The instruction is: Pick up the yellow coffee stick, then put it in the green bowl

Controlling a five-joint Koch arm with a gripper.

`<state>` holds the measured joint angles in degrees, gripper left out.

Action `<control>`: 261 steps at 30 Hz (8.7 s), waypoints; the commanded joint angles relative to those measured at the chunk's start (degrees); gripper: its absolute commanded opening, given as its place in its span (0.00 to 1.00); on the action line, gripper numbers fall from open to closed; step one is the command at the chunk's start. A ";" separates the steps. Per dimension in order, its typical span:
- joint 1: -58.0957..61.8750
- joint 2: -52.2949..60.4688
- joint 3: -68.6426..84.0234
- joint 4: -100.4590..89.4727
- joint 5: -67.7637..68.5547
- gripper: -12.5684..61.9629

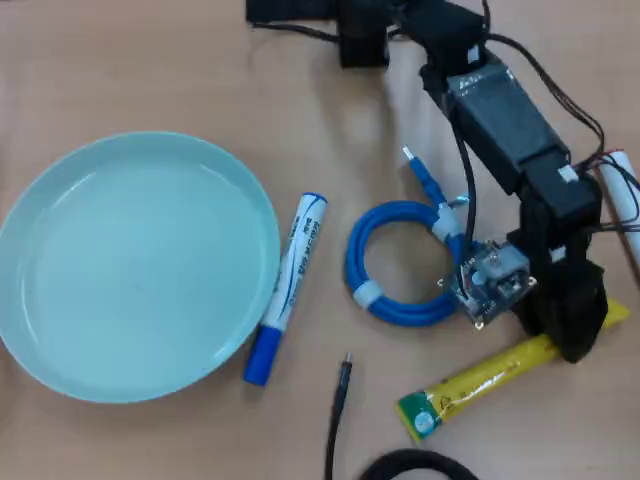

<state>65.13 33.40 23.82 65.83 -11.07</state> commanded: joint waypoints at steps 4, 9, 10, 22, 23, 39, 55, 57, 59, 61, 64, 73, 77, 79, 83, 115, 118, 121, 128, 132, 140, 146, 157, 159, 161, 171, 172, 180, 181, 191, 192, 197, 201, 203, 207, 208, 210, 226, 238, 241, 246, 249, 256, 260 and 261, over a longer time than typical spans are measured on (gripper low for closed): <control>0.79 0.26 -5.36 -2.99 0.18 0.37; 0.88 0.26 -5.27 -2.72 0.18 0.21; 0.79 0.26 -5.27 -2.72 0.18 0.14; 1.23 0.35 -5.10 0.26 0.79 0.08; 1.23 0.35 -5.27 0.79 1.49 0.08; 0.62 6.15 -5.62 11.43 5.80 0.08; -0.44 19.16 -5.54 15.91 5.10 0.08; -0.35 20.13 -5.62 17.14 5.01 0.08; -0.35 21.27 -5.62 18.37 5.10 0.08; 0.00 23.03 -5.54 20.13 5.10 0.08; 1.05 26.46 -5.27 23.29 5.27 0.08; 7.03 35.95 -2.29 33.84 4.83 0.08; 10.37 42.89 8.44 33.40 5.10 0.08; 11.51 44.74 12.66 32.17 5.45 0.08; 13.45 46.23 15.56 31.64 5.71 0.08; 49.57 61.26 51.86 -5.80 5.36 0.08; 51.68 61.17 51.86 -6.86 5.54 0.08; 53.09 61.26 51.77 -7.03 5.71 0.08; 55.20 61.17 49.48 -7.21 5.89 0.08; 56.95 60.91 48.60 -9.84 5.98 0.08; 61.17 60.47 49.39 -18.02 6.06 0.08; 61.88 53.70 50.19 -26.63 5.98 0.08; 62.67 45.53 51.68 -31.46 6.06 0.08; 62.75 44.12 51.77 -31.46 6.06 0.08; 62.93 42.89 51.94 -31.64 6.06 0.08; 62.23 40.08 54.93 -38.50 6.06 0.08; 62.23 39.99 55.55 -39.90 6.06 0.08; 62.23 37.97 59.59 -44.12 6.15 0.08; 62.23 37.97 60.21 -44.21 6.15 0.08; 61.44 37.97 66.80 -48.78 6.59 0.11; 61.44 37.97 67.68 -49.83 7.21 0.12; 61.52 37.88 69.96 -50.80 8.35 0.26; 61.52 37.88 69.96 -50.89 8.53 0.37; 61.52 37.88 69.96 -50.98 8.79 0.43; 61.52 37.88 70.14 -50.89 11.43 0.58; 61.52 37.97 70.40 -50.89 11.87 0.62; 61.52 38.06 70.49 -50.71 11.95 0.69; 59.50 48.43 70.40 -38.85 14.59 0.73; 51.77 59.24 75.23 -38.67 18.54 0.72; 49.83 61.35 76.64 -38.67 19.69 0.72; 46.14 65.04 80.07 -38.67 20.21 0.72; 43.42 67.85 81.56 -38.67 21.18 0.73; 36.83 72.25 82.09 -38.67 21.45 0.72; 34.80 76.29 82.97 -35.68 21.36 0.72; 34.54 77.70 83.67 -34.19 21.36 0.72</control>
<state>100.11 106.44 108.72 30.85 10.37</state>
